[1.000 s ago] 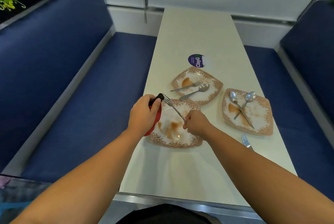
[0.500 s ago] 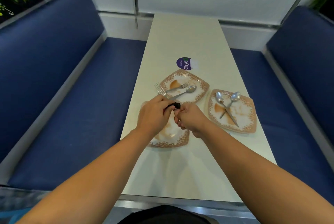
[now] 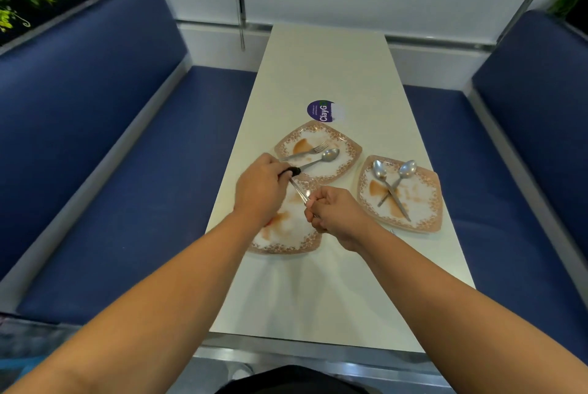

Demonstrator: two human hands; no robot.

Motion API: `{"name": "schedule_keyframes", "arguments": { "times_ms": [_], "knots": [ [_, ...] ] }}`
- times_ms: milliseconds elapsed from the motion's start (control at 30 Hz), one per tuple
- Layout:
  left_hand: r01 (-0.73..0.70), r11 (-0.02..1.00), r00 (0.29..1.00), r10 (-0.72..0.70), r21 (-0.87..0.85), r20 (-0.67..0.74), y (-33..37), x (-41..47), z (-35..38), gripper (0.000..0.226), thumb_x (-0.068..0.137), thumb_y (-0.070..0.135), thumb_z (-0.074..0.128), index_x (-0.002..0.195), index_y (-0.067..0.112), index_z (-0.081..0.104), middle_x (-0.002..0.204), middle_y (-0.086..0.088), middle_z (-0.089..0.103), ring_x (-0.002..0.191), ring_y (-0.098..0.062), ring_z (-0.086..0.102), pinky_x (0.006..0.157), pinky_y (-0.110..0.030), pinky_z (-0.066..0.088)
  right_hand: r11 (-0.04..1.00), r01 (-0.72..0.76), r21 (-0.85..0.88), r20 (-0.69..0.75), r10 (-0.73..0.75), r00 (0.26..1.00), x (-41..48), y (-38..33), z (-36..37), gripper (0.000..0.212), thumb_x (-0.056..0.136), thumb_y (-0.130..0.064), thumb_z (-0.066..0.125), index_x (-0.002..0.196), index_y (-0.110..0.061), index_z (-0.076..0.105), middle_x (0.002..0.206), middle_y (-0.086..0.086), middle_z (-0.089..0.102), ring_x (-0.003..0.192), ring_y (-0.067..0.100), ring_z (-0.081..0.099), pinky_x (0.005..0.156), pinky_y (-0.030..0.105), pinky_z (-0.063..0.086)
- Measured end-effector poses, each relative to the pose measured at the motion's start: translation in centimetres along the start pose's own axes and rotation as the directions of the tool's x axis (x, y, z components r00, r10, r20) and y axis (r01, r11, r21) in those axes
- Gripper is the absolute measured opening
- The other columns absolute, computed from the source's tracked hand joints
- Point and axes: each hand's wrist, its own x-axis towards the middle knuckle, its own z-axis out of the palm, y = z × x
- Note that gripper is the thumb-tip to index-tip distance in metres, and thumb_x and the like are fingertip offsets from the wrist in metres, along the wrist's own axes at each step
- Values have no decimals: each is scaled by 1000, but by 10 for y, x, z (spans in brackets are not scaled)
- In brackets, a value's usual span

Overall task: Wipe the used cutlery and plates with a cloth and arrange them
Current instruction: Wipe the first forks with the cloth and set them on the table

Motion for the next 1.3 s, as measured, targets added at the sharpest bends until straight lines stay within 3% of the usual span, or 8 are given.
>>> {"name": "schedule_keyframes", "arguments": {
  "times_ms": [200,433,633,767,933,1067,1200,1300],
  "knots": [
    [84,992,995,-78,94,-66,-7,29,-19,27,103,28,50,119,26,71,109,3,60,94,-19,57,72,-33,45,997,49,53,57,-52,997,-9,6,-5,10,99,3,46,93,-5,50,67,12,58,39,8,39,53,28,34],
    [-51,996,998,53,70,-37,10,14,-8,25,101,24,53,116,26,73,110,6,62,97,-18,58,72,-27,38,996,72,55,45,-75,996,-8,8,-18,16,99,3,42,91,-7,51,66,10,58,41,10,38,53,29,33],
    [7,992,989,12,128,-147,6,18,-13,24,101,23,53,112,28,74,108,6,63,96,-18,55,69,-30,43,992,64,108,76,-72,995,-11,9,-15,11,101,1,45,93,-5,50,67,11,59,40,10,36,52,28,31],
    [-136,988,988,141,78,-67,16,8,1,21,98,26,59,112,26,74,106,8,65,93,-18,59,69,-30,47,991,67,117,50,-74,996,-5,3,-19,15,98,3,43,91,-7,50,69,12,58,39,9,37,52,27,34],
    [-4,997,994,13,76,-112,6,19,-4,26,101,25,52,116,27,73,108,7,63,96,-18,57,70,-29,44,992,68,103,79,-76,994,-6,5,-19,16,100,1,43,89,-8,50,68,11,58,39,10,36,54,28,33],
    [-53,995,997,57,85,-44,11,13,4,25,101,26,52,115,28,73,110,7,63,100,-18,57,73,-32,46,993,74,89,52,-79,996,1,2,-17,18,98,4,40,91,-8,50,68,11,59,40,11,37,53,29,34],
    [250,957,938,-278,-149,-206,-3,23,-8,26,101,26,51,114,26,74,107,5,68,97,-17,61,77,-29,44,997,61,55,71,-65,995,1,8,-19,11,99,1,43,95,-6,50,70,10,60,41,11,38,50,25,34],
    [396,763,867,-494,-511,-66,-2,26,-16,25,102,29,50,107,20,73,99,0,70,94,-23,65,84,-41,56,994,70,82,85,-77,993,0,12,-19,7,100,-3,46,96,-7,50,73,9,61,42,10,36,51,25,34]
  ]
}}
